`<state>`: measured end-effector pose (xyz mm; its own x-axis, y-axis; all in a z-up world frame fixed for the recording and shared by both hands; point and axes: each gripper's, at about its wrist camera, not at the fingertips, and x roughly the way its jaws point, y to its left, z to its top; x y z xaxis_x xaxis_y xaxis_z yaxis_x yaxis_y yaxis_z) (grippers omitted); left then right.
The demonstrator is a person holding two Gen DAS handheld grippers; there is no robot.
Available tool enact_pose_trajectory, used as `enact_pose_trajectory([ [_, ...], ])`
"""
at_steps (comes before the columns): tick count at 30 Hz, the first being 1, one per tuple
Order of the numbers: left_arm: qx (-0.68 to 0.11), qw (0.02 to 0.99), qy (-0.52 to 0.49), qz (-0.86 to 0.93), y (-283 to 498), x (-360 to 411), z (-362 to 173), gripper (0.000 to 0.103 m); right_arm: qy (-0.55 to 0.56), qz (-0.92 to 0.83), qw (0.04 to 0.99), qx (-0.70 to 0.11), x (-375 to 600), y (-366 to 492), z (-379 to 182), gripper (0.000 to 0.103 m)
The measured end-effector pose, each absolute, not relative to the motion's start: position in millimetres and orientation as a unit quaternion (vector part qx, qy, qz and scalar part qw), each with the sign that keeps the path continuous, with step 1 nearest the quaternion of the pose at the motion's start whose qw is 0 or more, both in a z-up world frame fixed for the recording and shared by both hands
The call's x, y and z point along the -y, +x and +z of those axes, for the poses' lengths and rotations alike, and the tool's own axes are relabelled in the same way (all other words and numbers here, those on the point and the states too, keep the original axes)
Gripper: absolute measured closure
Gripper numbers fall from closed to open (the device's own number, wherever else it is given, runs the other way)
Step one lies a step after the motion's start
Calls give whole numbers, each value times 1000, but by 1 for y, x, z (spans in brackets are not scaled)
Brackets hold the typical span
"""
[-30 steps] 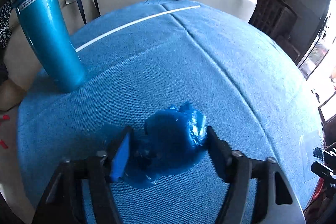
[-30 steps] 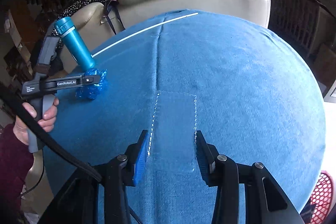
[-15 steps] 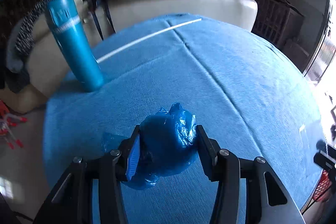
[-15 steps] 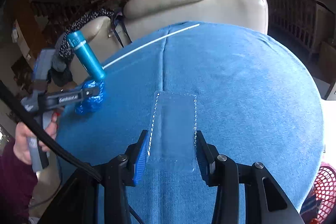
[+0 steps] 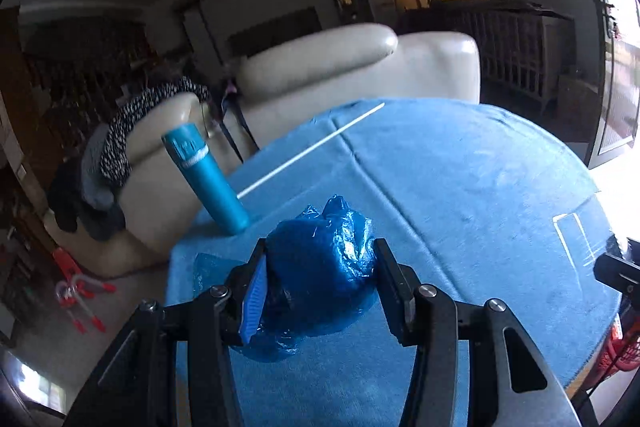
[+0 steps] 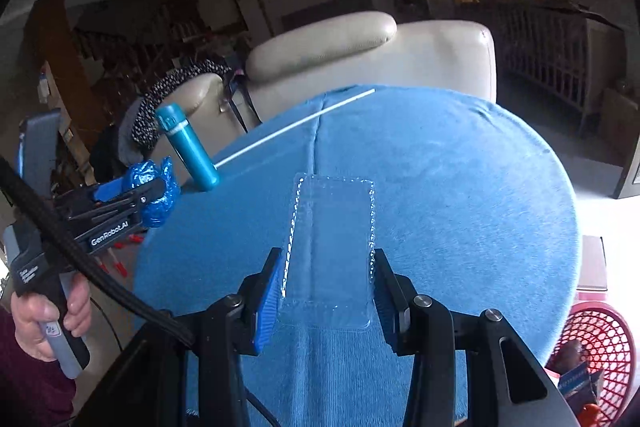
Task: Collect trash
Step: 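Lift the blue bag and clear tray and swing toward the red basket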
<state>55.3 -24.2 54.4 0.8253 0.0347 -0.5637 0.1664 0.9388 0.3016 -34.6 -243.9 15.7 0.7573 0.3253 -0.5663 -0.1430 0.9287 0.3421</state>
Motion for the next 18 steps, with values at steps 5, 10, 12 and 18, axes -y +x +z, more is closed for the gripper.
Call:
enact_pose_trajectory([
  [5, -269, 945, 182, -43, 32, 38, 70, 51, 145, 124, 934, -303, 254, -55, 30, 58],
  [10, -256, 947, 185, -49, 18, 52, 79, 51, 152, 118, 938, -288, 270, -74, 39, 58],
  [12, -254, 948, 185, -53, 14, 58, 81, 51, 156, 114, 939, -285, 278, -81, 40, 58],
  [18, -254, 946, 188, -66, 4, 81, 82, 51, 172, 97, 941, -276, 302, -98, 39, 58],
])
